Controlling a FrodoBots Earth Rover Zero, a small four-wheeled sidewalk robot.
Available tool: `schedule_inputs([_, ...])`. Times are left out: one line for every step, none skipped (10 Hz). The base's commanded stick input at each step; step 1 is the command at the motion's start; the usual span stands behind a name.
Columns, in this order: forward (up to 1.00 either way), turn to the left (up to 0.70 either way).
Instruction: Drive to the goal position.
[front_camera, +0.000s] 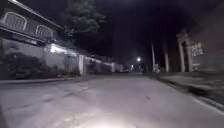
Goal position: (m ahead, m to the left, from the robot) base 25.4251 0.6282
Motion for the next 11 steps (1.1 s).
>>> schedule_inputs([0.5, 0.0])
schedule_inputs([0.5, 0.0])
schedule_inputs([0.5, 0.0])
schedule_inputs([0.5, 0.0])
schedule_inputs([0.5, 0.0])
schedule_inputs([0.5, 0.0])
schedule_inputs([0.5, 0.0])
schedule_inputs([0.5, 0.0])
schedule_inputs([0.5, 0.0])
schedule_inputs([0.5, 0.0])
schedule_inputs([0.5, 0.0])
